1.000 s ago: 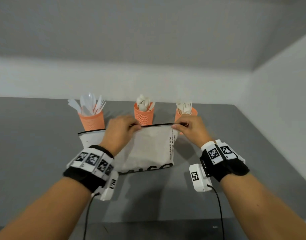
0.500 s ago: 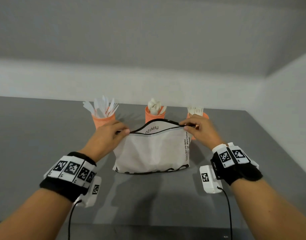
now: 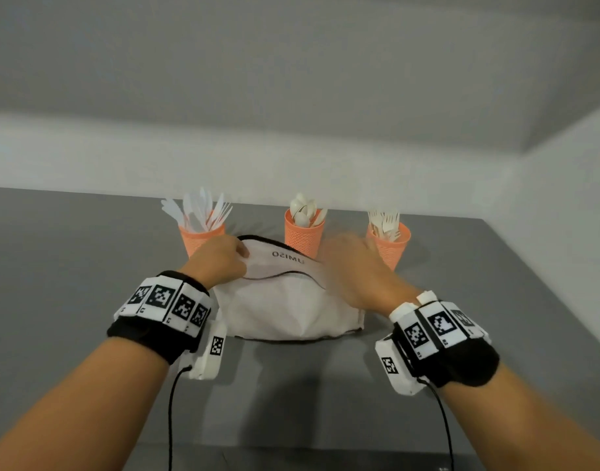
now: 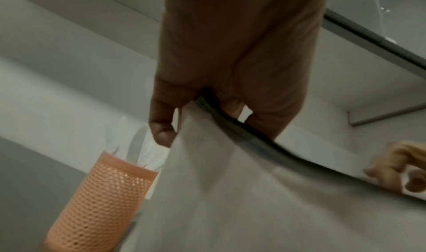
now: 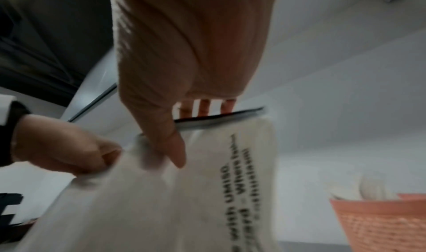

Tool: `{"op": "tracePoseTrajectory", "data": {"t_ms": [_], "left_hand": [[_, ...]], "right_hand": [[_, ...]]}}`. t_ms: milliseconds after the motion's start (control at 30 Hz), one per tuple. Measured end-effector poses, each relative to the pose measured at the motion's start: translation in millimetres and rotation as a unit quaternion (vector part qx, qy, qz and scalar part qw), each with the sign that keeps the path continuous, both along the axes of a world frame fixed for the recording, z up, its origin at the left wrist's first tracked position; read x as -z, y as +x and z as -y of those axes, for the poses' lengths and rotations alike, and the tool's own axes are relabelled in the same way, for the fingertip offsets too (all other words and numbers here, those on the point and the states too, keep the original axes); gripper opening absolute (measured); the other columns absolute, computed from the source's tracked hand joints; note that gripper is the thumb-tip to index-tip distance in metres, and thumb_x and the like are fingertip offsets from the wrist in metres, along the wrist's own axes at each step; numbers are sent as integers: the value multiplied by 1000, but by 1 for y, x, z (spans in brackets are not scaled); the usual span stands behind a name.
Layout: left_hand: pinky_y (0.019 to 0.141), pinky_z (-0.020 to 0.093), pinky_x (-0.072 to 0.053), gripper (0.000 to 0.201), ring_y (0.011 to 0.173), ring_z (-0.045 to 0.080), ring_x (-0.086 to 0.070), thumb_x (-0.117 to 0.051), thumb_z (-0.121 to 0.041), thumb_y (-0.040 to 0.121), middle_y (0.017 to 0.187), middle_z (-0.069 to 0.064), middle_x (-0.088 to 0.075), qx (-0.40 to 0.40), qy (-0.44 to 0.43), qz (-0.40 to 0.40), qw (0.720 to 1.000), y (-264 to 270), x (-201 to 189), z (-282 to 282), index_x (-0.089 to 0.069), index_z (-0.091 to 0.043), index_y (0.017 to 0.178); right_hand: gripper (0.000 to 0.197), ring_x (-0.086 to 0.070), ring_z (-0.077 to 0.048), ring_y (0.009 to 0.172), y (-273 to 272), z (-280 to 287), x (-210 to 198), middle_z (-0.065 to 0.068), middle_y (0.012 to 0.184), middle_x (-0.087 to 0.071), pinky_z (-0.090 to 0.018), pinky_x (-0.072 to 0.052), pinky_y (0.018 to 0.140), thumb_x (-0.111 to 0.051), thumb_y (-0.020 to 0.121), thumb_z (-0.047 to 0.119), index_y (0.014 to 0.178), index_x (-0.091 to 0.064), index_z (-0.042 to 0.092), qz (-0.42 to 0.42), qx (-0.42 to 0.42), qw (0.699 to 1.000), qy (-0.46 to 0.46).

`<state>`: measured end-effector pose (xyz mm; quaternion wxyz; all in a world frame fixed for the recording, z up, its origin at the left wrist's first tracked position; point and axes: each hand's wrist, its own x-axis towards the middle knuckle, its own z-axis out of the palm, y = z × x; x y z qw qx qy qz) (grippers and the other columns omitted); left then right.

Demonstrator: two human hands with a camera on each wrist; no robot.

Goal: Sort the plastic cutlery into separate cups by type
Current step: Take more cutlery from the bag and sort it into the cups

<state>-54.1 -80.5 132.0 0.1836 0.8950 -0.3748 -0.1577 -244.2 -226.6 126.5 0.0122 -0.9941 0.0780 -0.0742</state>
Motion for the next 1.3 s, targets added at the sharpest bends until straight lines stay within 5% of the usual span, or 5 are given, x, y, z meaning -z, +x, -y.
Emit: {"op": "tracePoseTrajectory", "data": {"t_ms": [200, 367, 633, 1067, 1300], "left_hand": [[90, 27, -39, 82, 123, 23, -40, -61, -1, 77, 146, 0, -25, 101, 91, -40, 990, -6, 2, -26, -20, -20, 145], [78, 22, -39, 94, 112, 20, -43, -62, -1, 75, 147, 0, -23, 144, 127, -9, 981, -24, 10, -26, -6, -21, 148], [75, 23, -43, 98, 102, 20, -48, -61, -4, 75, 153, 1, -13, 148, 125, -82, 978, -21, 27, -41, 0, -26, 147], [56, 12, -37, 86, 79, 18, -52, -62, 1, 68, 140, -4, -19, 178, -35, -61, 981, -9, 56, -47, -22, -27, 139], [75, 17, -45, 70, 110, 21, -49, -54, 4, 65, 136, -5, -29, 213, -136, -53, 966, -6, 61, -42, -35, -31, 124]], "right_hand": [[18, -24, -20, 136, -17, 1, 1, 2, 133, -45, -29, -15, 99, -58, 73, 5, 68, -73, 12, -77, 14, 996, 49], [34, -52, -20, 102, 12, -44, -3, -2, 105, -51, -30, -42, 88, -42, 79, -1, 93, -71, 9, 79, -18, 962, 260], [98, -31, -31, 136, 61, -21, 78, -11, 151, -25, -42, -32, 111, -72, 73, 12, 147, -7, 13, -177, 178, 956, 152], [64, -47, -20, 123, 51, -5, 93, -4, 131, -53, -27, -36, 104, -64, 75, 3, 134, -42, 15, -86, 86, 952, 282], [34, -60, -21, 92, 50, -10, 98, -6, 103, -65, -27, -48, 74, -74, 65, 8, 96, -60, 7, -94, 55, 964, 242]]}}
